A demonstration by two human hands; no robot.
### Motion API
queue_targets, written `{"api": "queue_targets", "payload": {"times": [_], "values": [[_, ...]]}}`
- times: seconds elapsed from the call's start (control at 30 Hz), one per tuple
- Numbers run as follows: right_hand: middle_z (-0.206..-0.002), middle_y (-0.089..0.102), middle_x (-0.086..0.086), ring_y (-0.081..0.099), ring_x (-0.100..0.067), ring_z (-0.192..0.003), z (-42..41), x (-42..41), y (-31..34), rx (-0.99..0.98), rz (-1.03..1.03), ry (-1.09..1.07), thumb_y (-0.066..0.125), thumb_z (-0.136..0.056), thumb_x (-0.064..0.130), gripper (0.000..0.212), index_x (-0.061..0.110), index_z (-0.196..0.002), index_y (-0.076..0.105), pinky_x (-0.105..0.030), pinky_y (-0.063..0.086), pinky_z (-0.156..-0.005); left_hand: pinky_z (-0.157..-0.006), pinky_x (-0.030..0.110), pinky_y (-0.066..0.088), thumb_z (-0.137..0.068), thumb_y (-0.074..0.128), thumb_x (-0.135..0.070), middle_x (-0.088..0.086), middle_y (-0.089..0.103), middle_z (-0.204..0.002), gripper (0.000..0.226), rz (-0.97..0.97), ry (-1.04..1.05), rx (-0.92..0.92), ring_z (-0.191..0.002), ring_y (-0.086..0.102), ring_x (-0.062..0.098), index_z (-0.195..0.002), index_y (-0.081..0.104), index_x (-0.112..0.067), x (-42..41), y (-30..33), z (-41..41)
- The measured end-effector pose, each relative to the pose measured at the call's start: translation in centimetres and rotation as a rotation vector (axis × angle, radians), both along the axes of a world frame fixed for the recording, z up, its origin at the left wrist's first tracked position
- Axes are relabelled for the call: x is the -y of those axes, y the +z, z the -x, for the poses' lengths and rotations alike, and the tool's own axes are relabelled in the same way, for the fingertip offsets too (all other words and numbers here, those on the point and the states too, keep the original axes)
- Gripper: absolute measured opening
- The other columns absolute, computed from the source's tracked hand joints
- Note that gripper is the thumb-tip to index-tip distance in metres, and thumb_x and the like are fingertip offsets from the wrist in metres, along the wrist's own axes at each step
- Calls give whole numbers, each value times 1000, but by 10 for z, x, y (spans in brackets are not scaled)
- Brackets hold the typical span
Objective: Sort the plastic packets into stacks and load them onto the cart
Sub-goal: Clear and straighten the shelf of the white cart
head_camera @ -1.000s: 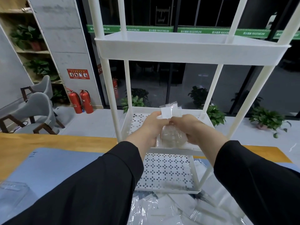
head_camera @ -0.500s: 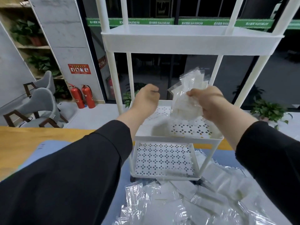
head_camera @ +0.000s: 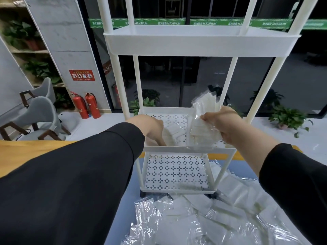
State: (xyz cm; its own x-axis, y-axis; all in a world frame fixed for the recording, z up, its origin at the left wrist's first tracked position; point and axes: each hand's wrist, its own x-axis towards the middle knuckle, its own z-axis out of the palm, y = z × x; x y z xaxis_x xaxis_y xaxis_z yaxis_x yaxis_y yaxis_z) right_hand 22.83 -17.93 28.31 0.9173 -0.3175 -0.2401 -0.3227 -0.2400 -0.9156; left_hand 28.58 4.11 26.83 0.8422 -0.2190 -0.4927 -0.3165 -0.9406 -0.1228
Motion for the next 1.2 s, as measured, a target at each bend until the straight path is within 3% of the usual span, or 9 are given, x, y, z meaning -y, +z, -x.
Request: {"api": "queue_targets", "payload": {"times": [0.1, 0.2, 0.33, 0.43, 0.53, 0.7, 0.83, 1.03, 1.2], "values": [[-87, 64, -12, 61, -28, -76, -1, 0, -4, 8, -2, 9, 78, -85, 20, 24, 10, -96, 58, -35, 51, -67, -96, 47, 53, -67, 76, -77, 2, 61, -132, 105, 12, 12, -31, -111, 61, 31, -147, 44, -16, 5, 1, -3], [-97, 72, -15, 72, -32, -86, -1, -2, -4, 2, -49, 13, 78, -84, 18, 29, 7, -106, 63, -47, 61, -82, -95, 46, 54, -70, 72, -78, 0, 67, -115, 89, 6, -14, -49, -102, 65, 27, -130, 61, -13, 8, 1, -4], [-85, 65, -9, 63, -23, -70, -2, -3, -1, 0, -29, 14, 75, -88, 19, 22, 9, -99, 60, -30, 54, -55, -92, 46, 56, -66, 74, -79, 1, 69, -110, 87, 24, -13, -46, -99, 66, 29, -121, 65, -12, 6, -2, -5], [-95, 71, -13, 67, -25, -78, -6, -4, 0, 29, -41, -15, 76, -87, 18, 19, 10, -93, 60, -33, 57, -67, -89, 42, 57, -69, 77, -73, 2, 69, -110, 79, 85, -8, -24, -100, 67, 29, -116, 64, -11, 3, -5, -4], [-92, 70, -11, 69, -26, -79, -10, -5, 1, 18, -39, -22, 77, -86, 20, 20, 9, -91, 62, -28, 56, -61, -88, 41, 57, -77, 78, -64, 3, 68, -109, 66, 144, -2, -11, -97, 66, 27, -114, 64, -11, 2, -7, 0], [-112, 72, -19, 71, -37, -101, -13, -3, 2, -1, -102, -33, 84, -73, 26, 32, 9, -96, 68, -59, 56, -89, -79, 37, 54, -83, 75, -58, 4, 69, -99, 48, 183, -19, -12, -81, 60, 25, -96, 66, -12, -2, -9, 4], [-109, 69, -12, 70, -30, -80, -3, -2, 12, -3, -142, -36, 87, -70, 32, 55, 11, -114, 63, -36, 60, -59, -59, 28, 45, -88, 75, -40, 6, 66, -94, 32, 286, -19, 75, -74, 57, 23, -92, 64, -11, 0, -4, 13], [-76, 71, -5, 65, -14, -53, 41, -8, 36, 140, -289, 23, 77, -86, 13, 31, 0, -113, 68, -23, 51, -46, -66, 29, 55, -88, 74, -29, 5, 68, -108, 32, 869, 208, 304, -87, 66, 21, -112, 66, -11, 3, 34, 49], [-80, 77, 6, 72, 0, -76, 110, -6, 44, 213, -209, 136, 72, -90, 12, 6, 8, -94, 71, -17, 58, -69, -63, 30, 60, -87, 78, -30, 1, 73, -93, 24, 1195, 273, 338, -78, 72, 16, -103, 67, -17, -3, 59, 124]]}}
